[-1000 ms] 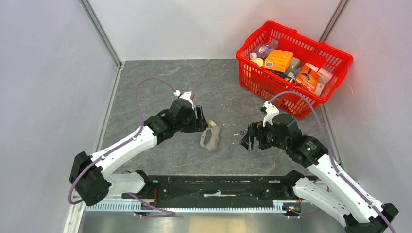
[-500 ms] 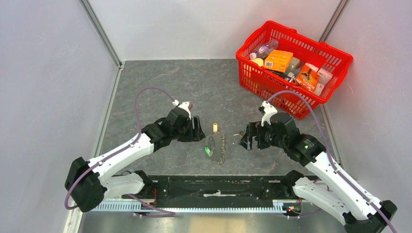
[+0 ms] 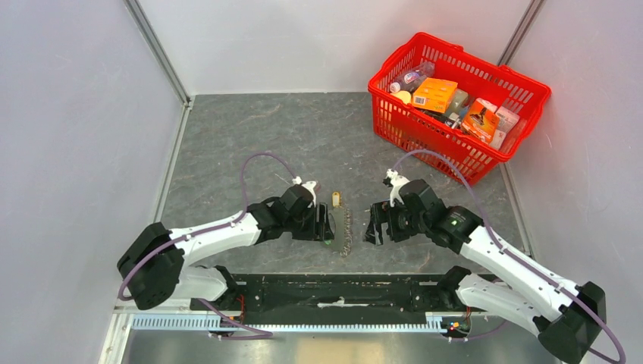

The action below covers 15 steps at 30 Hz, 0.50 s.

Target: Put the keys on the keyring

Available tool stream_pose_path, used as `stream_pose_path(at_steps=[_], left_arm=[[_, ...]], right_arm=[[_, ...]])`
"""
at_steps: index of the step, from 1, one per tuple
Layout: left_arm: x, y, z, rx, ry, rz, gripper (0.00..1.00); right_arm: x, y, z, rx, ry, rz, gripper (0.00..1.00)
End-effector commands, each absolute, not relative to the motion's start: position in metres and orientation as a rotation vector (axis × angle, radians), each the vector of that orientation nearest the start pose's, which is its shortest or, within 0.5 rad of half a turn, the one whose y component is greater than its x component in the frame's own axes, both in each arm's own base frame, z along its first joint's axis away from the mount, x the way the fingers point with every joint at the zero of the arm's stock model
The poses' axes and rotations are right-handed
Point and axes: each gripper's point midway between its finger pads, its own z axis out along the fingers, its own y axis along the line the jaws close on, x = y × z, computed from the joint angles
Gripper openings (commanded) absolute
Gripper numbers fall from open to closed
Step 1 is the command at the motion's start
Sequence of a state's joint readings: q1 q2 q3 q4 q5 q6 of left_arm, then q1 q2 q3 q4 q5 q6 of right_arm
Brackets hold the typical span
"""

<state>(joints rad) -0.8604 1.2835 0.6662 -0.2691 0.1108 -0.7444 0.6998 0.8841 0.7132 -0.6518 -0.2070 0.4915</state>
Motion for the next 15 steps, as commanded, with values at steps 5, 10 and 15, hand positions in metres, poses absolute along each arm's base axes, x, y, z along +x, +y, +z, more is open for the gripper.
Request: stream_pose_path(at_steps=[5,10,15], left_arm=[[0.155,-0.302,0.075,0.236,2.587,-0.93,0.7],[0.153,-0.314,0.066,0.22,2.592,-0.969,0.69],[0.153,-0.325,0.05,0.207,2.626,-0.981,0.69]], right_arm=[[0.144,0.216,0.119,-0.377,2.514,0.759,0.9],[0.145,0.219,0.121,-0.36,2.498,0.751,0.89],[0.143,0.219,0.117,-0.357,2.514,0.733,0.88]])
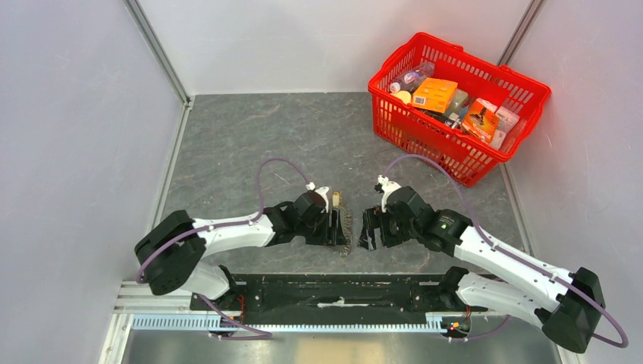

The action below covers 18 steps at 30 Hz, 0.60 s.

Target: Put the keys on the keyring

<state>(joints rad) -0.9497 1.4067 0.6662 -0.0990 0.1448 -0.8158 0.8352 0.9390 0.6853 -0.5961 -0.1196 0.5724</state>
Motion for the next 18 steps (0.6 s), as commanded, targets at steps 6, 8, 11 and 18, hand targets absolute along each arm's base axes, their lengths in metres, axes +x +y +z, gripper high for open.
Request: stream_pose_path(at_steps=[6,8,11,18], left_arm=[[0.163,-0.325,0.027,0.162,2.648,-0.898,0.68],[0.167,-0.316,0.022,0.147,2.645,-0.832,0.68],[0.168,-0.3,0.02,0.143,2.649,-0.738,0.68],[0.172,-0.273,0.026,0.148,2.626,-0.606,0.68]], right_arm=[[0.138,0.218,0.106,-0.358,2.541,0.696,0.86],[0.138,0.218,0.104,-0.36,2.543,0.689,0.86],[0.138,0.217,0.102,-0.358,2.547,0.678,0.86],[0.14,0.222,0.095,-0.37,2.559,0.657,0.86]])
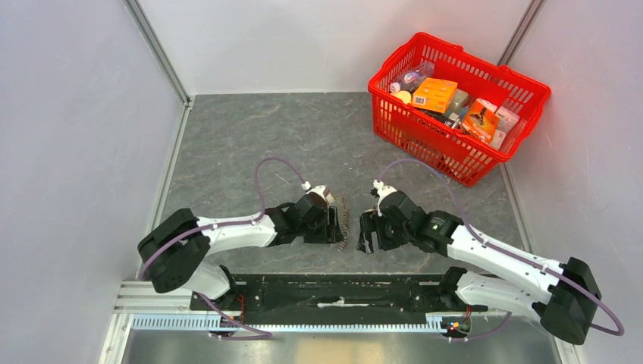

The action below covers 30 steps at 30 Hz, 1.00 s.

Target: Put the keys on the keyring

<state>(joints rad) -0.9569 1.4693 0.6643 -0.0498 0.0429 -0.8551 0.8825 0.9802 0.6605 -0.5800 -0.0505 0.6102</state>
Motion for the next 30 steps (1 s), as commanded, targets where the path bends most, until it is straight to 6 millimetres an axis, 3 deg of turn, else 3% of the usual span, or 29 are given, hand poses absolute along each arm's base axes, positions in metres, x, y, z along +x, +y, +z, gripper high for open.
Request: stream_pose_path(at_steps=[1,15,21,30], left_arm=[[0.172,-0.268,0.027,0.148,2.624,-0.585,0.69],[0.19,-0.213,0.055,0.063,2.561,-0.471,0.7],[0.191,-0.225,0.083,0.069,2.518,-0.597,0.7],[0.188,-0.231,0.104,0.071,2.484,-0.68,0.7]], right_arm=[[0.141,0.223,0.095,-0.372,2.558,0.655,0.86],[0.144,0.225,0.099,-0.368,2.527,0.617,0.85],[0.165,0.223,0.111,-0.301,2.474,0.53,0.85],[0.216,0.253,0.131,-0.326,2.414,0.383,0.8]])
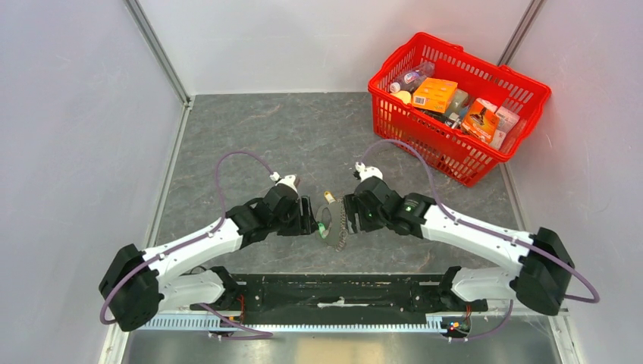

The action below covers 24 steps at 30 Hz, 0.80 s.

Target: Put the keys on the keyring

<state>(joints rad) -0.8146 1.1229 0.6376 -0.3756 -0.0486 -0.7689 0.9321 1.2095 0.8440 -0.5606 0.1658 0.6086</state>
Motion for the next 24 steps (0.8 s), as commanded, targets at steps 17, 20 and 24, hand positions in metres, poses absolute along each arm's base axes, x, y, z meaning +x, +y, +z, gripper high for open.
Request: stream_pose_path(at_steps=[17,20,24], left_arm=[[0.176,-0.227,0.101,0.055,2.466,-0.746,0.7],[0.171,-0.229,0.101,0.066,2.472,-0.78,0.7],[0.169,-0.228,0.1,0.071,2.472,-0.787,0.7]], right_arm=[[0.296,0.281,0.094,-0.319,2.466,0.445,0.53],[0.306,0.284,0.089,-0.339,2.463,0.436,0.5],[0.318,0.286,0.077,-0.352,2.479,0.437,0.47]])
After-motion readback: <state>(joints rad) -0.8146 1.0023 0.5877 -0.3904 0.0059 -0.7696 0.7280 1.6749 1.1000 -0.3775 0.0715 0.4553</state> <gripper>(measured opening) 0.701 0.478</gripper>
